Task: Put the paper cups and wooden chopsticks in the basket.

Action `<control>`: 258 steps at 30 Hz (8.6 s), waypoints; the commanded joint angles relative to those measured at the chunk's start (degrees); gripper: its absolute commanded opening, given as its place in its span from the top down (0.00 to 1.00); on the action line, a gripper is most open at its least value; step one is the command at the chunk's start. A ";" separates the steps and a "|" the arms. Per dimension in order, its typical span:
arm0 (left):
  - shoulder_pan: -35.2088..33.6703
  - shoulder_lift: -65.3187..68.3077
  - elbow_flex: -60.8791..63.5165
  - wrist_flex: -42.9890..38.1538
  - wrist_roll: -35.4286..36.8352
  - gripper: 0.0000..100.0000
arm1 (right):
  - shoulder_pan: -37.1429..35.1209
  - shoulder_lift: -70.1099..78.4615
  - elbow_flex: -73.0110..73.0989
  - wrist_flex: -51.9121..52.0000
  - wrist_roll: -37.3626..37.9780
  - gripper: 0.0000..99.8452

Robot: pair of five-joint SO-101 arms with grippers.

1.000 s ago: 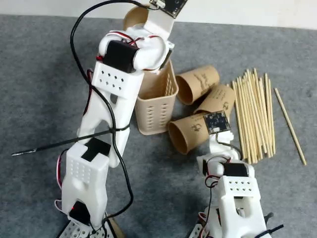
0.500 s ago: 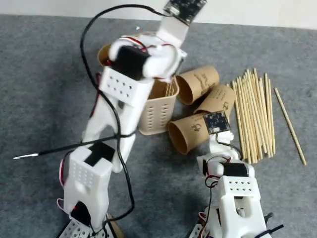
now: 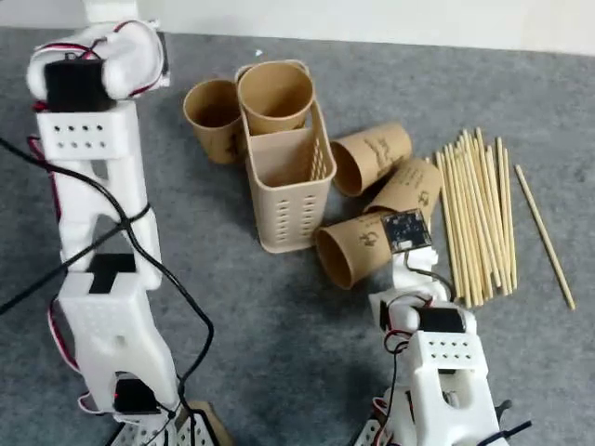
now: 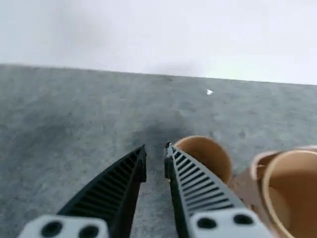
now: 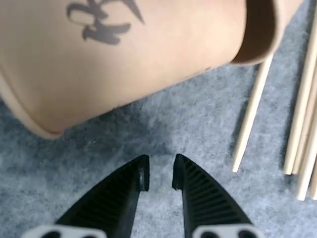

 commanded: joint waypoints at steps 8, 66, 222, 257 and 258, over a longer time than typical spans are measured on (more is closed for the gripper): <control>-0.04 16.48 0.40 -4.31 0.44 0.84 | -0.57 0.22 -0.31 -0.66 -0.35 0.90; 15.69 -13.76 13.49 -4.92 -9.85 0.83 | -0.57 0.22 -0.22 -0.66 -0.18 0.90; 1.10 -70.90 141.23 -53.63 -12.84 0.88 | 15.96 10.86 -49.27 42.51 35.96 0.83; 1.10 -70.90 141.32 -53.45 -12.84 0.88 | 6.02 22.90 -15.69 -30.55 35.16 0.65; 1.10 -70.90 141.32 -53.54 -12.84 0.88 | 6.29 23.69 -15.87 -30.46 35.16 0.65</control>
